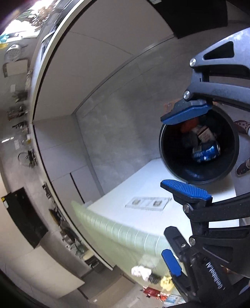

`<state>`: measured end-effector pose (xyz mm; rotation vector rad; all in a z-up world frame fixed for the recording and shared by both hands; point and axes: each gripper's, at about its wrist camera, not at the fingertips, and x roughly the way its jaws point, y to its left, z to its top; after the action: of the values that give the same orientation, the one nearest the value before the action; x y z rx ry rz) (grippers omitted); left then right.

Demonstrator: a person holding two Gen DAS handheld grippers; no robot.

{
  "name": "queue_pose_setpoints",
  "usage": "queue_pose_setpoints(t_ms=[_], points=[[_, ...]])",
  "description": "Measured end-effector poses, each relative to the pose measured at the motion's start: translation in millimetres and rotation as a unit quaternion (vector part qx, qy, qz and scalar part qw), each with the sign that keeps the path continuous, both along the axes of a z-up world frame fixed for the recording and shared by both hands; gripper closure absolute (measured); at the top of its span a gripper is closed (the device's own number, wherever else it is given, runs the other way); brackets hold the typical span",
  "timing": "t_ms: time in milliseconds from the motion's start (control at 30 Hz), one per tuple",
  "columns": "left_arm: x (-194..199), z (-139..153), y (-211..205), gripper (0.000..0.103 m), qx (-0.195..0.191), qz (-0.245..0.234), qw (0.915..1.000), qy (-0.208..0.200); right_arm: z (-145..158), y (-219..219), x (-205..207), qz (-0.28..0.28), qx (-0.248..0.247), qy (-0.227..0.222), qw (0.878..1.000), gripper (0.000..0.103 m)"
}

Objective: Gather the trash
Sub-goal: 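Move both grippers back over the table toward the sponge and tissue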

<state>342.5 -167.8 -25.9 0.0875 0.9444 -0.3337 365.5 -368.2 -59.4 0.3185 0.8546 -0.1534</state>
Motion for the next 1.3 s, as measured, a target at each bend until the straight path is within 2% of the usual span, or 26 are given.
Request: queue_pose_setpoints(t_ms=[200,333,667,967,1133,1300], points=[[-0.1,25.4,52.3,0.025,-0.004,0.054,0.9981,-0.028,34.1,43.0,9.8,0.045,-0.011,-0.034,0.998,0.038],[2.7,32.0,94.1,0.024,-0.008,0.099,0.9941,-0.044,53.1,81.9,18.2,0.086,-0.013,-0.055,0.995,0.035],[9.9,36.1,197.4,0.023,-0.009,0.156,0.9857,-0.064,71.3,194.2,36.1,0.157,-0.015,-0.078,0.984,0.034],[24.7,21.9,313.5,0.022,-0.003,0.211,0.9758,-0.057,66.0,297.8,65.2,0.186,-0.013,-0.084,0.979,0.031],[37.2,17.9,354.1,0.022,0.008,0.234,0.9705,-0.057,54.4,343.2,83.9,0.201,-0.01,-0.072,0.977,0.031],[55.8,14.1,379.2,0.022,0.013,0.254,0.9653,-0.06,49.0,366.3,99.7,0.218,-0.018,-0.065,0.974,0.031]])
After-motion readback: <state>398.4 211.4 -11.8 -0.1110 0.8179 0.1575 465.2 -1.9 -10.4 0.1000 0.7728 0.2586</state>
